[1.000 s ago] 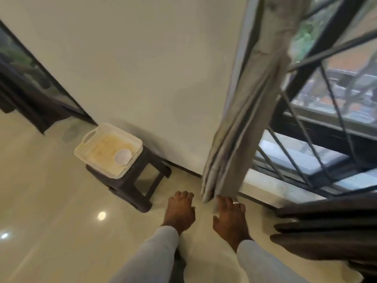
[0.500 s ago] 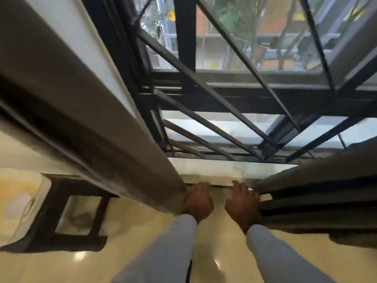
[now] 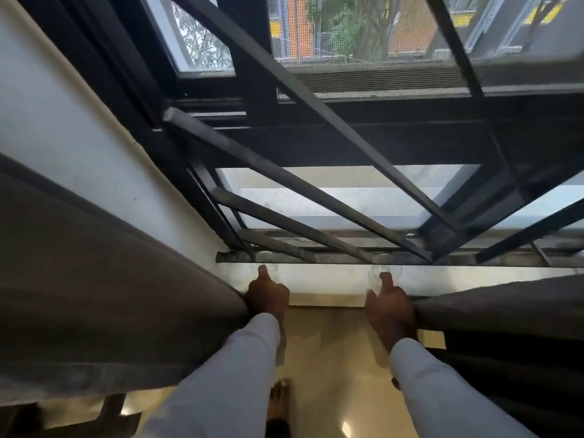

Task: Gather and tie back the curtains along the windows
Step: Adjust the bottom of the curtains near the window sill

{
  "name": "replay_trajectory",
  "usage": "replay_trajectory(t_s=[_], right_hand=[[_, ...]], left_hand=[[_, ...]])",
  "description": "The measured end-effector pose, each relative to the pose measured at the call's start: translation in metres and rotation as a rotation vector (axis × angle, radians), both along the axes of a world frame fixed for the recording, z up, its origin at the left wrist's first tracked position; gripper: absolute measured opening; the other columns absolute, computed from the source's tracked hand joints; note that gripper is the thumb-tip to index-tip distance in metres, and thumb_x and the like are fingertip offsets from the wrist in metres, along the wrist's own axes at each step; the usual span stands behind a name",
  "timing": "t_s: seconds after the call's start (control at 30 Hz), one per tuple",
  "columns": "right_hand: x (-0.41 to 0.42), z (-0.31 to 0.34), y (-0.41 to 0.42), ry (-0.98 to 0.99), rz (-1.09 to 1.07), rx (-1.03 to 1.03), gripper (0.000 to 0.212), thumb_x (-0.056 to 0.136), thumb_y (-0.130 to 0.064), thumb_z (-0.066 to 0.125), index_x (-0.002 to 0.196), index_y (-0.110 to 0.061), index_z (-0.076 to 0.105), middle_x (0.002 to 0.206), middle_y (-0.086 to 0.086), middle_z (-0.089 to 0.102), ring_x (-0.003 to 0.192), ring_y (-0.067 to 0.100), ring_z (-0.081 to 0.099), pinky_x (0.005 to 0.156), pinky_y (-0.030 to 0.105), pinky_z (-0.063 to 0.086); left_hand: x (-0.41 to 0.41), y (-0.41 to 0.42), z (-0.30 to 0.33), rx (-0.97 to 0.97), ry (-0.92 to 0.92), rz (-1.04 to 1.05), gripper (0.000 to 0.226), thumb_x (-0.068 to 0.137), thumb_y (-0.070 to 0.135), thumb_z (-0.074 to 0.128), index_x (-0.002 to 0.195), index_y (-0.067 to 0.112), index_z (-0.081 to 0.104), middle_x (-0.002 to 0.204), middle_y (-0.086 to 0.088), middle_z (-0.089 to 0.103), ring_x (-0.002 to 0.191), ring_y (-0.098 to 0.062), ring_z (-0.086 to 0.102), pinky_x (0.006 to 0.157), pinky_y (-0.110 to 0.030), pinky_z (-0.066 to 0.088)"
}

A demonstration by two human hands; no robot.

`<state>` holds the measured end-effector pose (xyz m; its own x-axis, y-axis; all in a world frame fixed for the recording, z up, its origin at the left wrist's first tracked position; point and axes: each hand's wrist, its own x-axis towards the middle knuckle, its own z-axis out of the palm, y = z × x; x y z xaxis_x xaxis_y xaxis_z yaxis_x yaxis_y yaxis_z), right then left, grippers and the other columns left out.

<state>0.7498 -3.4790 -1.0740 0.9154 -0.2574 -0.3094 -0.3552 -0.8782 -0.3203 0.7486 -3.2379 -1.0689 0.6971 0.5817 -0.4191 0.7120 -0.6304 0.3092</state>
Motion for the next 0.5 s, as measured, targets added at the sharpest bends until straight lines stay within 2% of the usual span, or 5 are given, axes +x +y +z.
replay_trajectory(t_s=[0.13, 0.2, 0.27, 0.4, 0.5], right_hand=[[0.018, -0.016, -0.010, -0.024, -0.017, 0.011, 0.038, 0.106, -0.040, 0.053, 0.140, -0.021, 0.054, 0.117, 0.014, 0.070, 0.105, 0.035, 0.068, 0.087, 0.045, 0.059], [0.023, -0.028, -0.019, -0.017, 0.025, -0.030, 0.032, 0.106, -0.037, 0.054, 0.130, -0.018, 0.064, 0.118, 0.011, 0.071, 0.107, 0.032, 0.067, 0.090, 0.043, 0.057], [0.019, -0.037, -0.022, -0.012, 0.072, -0.070, 0.029, 0.106, -0.035, 0.056, 0.122, -0.015, 0.069, 0.116, 0.011, 0.072, 0.107, 0.032, 0.067, 0.091, 0.042, 0.056], [-0.024, -0.023, -0.015, -0.117, 0.037, -0.019, 0.027, 0.104, -0.038, 0.059, 0.107, -0.014, 0.071, 0.096, 0.012, 0.073, 0.091, 0.033, 0.069, 0.081, 0.041, 0.057], [-0.067, 0.010, -0.013, -0.076, 0.067, 0.093, 0.029, 0.102, -0.038, 0.064, 0.113, -0.012, 0.072, 0.105, 0.013, 0.073, 0.102, 0.034, 0.068, 0.089, 0.040, 0.053]], left_hand=[[0.005, 0.015, -0.017, -0.038, -0.120, 0.023, 0.043, 0.097, 0.026, 0.073, 0.139, 0.018, 0.070, 0.131, -0.013, 0.074, 0.122, -0.036, 0.068, 0.101, -0.039, 0.053], [0.005, 0.019, -0.022, -0.023, -0.165, 0.034, 0.028, 0.098, 0.025, 0.075, 0.122, 0.014, 0.079, 0.122, -0.013, 0.078, 0.115, -0.035, 0.071, 0.094, -0.036, 0.054], [0.001, 0.016, -0.025, -0.003, -0.208, 0.015, 0.020, 0.098, 0.022, 0.074, 0.112, 0.010, 0.082, 0.111, -0.014, 0.080, 0.106, -0.034, 0.074, 0.087, -0.036, 0.056], [-0.025, 0.001, -0.025, -0.028, -0.190, -0.056, 0.018, 0.094, 0.023, 0.075, 0.100, 0.007, 0.082, 0.099, -0.017, 0.080, 0.096, -0.037, 0.075, 0.084, -0.040, 0.061], [-0.057, -0.013, -0.020, -0.134, -0.207, -0.093, 0.018, 0.085, 0.020, 0.075, 0.083, 0.003, 0.081, 0.085, -0.017, 0.079, 0.083, -0.037, 0.076, 0.074, -0.042, 0.062]])
